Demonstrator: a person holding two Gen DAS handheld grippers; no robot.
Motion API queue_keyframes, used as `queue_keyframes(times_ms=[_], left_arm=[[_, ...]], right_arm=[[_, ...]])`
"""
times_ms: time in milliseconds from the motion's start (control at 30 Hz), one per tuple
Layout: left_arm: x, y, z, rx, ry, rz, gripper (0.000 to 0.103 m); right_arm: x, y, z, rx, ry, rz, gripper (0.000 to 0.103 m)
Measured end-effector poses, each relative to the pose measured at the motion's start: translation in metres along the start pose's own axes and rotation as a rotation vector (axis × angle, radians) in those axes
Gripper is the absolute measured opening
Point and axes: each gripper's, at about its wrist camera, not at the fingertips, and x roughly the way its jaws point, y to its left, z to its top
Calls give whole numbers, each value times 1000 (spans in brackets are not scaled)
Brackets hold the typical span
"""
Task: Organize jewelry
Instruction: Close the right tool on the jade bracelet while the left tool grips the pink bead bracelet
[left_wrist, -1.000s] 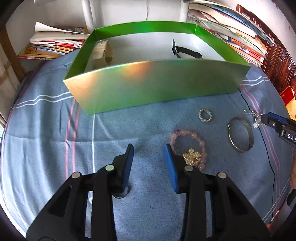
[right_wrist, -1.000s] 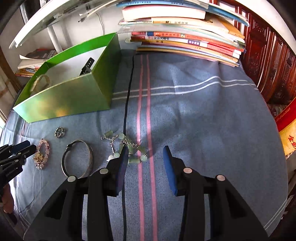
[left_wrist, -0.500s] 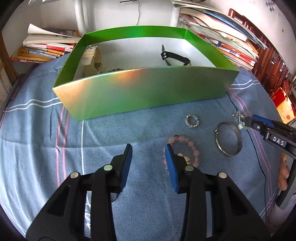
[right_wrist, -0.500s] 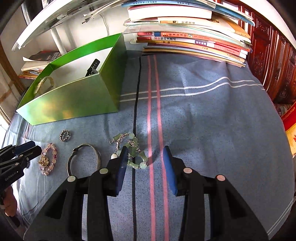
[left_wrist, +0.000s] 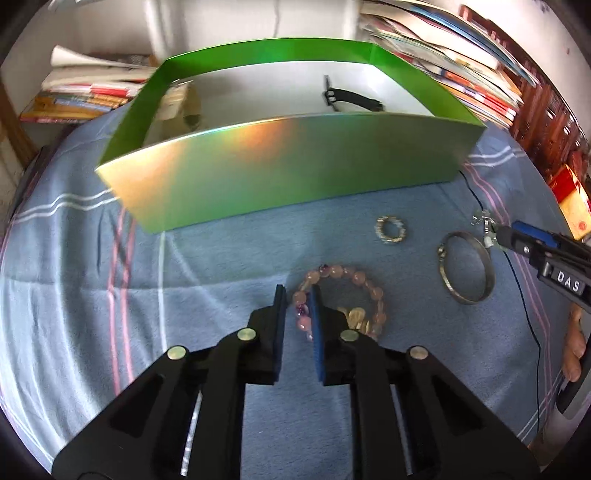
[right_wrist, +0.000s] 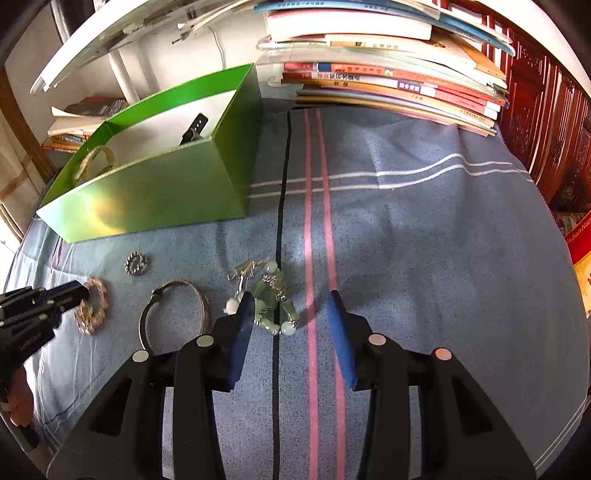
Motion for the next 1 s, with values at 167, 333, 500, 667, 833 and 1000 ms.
queue_keyframes(times_ms=[167, 333, 500, 667, 833, 1000], left_arm=[[-6, 31, -10, -113, -6, 33, 14], [-7, 25, -15, -76, -20, 49, 17], [-8, 19, -14, -57, -29, 35, 8], [-40, 26, -10, -94, -117, -46, 8], [-81, 35, -6, -114, -215, -79, 8], [-65, 60, 2, -182, -175, 63, 8]], right_arm=[[1, 3, 0, -9, -9, -4, 45], [2, 6, 1, -13, -19, -7, 46], [1, 5, 1, -8, -22, -4, 47], [2, 5, 1, -8, -26, -5, 47], [1, 5, 1, -8, -25, -5, 47], [1, 4, 2, -9, -19, -7, 46]])
